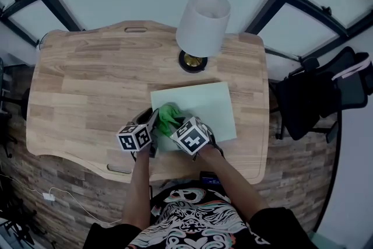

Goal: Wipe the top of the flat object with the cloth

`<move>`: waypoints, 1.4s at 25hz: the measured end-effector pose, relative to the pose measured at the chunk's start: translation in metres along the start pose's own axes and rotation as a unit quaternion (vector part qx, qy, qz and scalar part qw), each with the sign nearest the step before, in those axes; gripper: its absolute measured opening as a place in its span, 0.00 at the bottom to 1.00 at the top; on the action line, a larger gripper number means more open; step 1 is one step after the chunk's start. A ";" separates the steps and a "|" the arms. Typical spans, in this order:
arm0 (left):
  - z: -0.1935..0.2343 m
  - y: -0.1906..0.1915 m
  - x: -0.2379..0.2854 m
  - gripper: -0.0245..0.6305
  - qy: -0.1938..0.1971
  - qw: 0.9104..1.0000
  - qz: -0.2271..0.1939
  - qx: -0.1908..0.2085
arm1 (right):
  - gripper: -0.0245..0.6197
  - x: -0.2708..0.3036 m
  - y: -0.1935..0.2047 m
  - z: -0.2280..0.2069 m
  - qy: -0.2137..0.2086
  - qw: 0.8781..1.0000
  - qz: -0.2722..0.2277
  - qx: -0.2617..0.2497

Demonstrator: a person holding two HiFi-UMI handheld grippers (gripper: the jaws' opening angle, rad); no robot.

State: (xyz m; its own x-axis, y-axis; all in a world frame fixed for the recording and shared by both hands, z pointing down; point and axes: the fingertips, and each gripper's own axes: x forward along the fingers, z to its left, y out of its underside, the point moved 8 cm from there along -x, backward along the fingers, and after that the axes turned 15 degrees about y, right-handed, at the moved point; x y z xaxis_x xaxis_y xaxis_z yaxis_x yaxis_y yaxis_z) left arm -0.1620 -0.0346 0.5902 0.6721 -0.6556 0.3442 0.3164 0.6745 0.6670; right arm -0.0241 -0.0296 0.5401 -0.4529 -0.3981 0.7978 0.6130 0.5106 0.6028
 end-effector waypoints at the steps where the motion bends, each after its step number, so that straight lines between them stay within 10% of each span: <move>1: 0.000 0.000 0.000 0.24 0.000 1.000 -0.001 0.000 | 0.10 -0.001 0.001 0.001 -0.002 1.000 0.000 0.001; 35: 0.003 0.004 -0.002 0.24 0.004 1.000 -0.020 0.001 | 0.10 -0.015 0.020 0.045 -0.018 1.000 -0.021 0.009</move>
State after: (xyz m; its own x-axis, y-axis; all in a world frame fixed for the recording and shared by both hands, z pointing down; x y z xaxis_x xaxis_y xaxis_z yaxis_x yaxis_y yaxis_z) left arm -0.1636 -0.0321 0.5939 0.6644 -0.6797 0.3109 0.3428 0.6468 0.6813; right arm -0.0342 0.0206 0.5406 -0.5007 -0.3913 0.7721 0.5825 0.5075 0.6349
